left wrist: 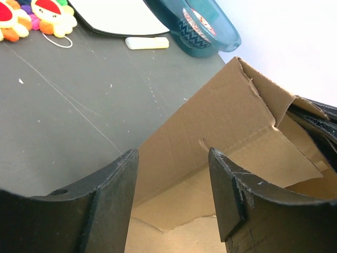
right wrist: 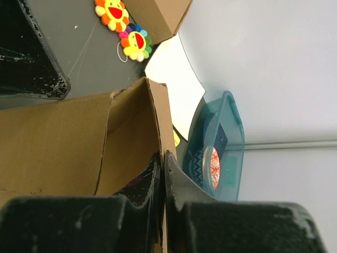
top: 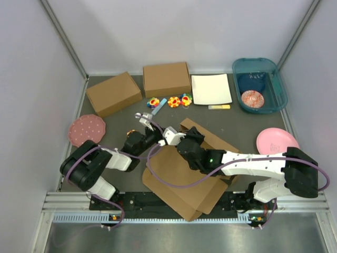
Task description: Fold the paper box
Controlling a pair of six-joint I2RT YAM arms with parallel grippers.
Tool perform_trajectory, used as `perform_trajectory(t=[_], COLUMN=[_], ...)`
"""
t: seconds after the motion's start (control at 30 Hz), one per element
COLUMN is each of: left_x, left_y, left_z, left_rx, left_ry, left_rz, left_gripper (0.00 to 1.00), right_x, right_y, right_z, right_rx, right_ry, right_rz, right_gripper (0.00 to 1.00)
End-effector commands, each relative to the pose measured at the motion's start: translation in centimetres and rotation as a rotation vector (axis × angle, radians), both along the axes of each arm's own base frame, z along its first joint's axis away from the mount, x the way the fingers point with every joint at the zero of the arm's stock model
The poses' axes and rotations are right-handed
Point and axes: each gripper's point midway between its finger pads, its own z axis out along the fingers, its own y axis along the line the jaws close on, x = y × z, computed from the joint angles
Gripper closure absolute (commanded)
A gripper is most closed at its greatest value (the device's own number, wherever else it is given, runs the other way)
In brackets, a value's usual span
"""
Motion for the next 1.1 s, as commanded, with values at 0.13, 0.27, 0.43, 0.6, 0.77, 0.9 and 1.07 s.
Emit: perform_trajectory(t=[0.13,0.27,0.43,0.6,0.77,0.9,1.07], left_x=[-2.1,-2.6,-2.1,-0.9,0.0,0.5,0.9], left_y=[-0.2,0.7,1.0,1.1,0.2,-0.1,-0.8], left_z=[3.4,3.6,2.2,3.4,2.8,2.8,2.7], left_rx=[-0.118,-0.063,0.122,0.128,0.154,0.15,0.143], left_ry=[-0.171,-0.225,-0.294,-0.358,-0.358,-0.365,-0.363], left_rz=[-0.059,-0.037,0.006,0.057,0.044,0.052,0.045], left_gripper=[0.37,0.34,0.32,0.3,0.28,0.26,0.2], right_x=[-1.4,-1.4,-1.5,-1.4,-1.5,-1.5,-1.6], right_y=[0.3,0.2,0.4,0.9,1.1,1.3,1.3], right_z=[-2.6,-2.7,-2.8,-2.9,-2.6,-2.8,-3.0], right_rx=[-0.011,-0.008,-0.005,0.001,0.005,0.008,0.001], right_ry=[0.095,0.095,0.101,0.109,0.111,0.117,0.127], right_rz=[0.055,0.054,0.064,0.069,0.076,0.079,0.076], right_gripper=[1.0,1.0,1.0,1.0,1.0,1.0,1.0])
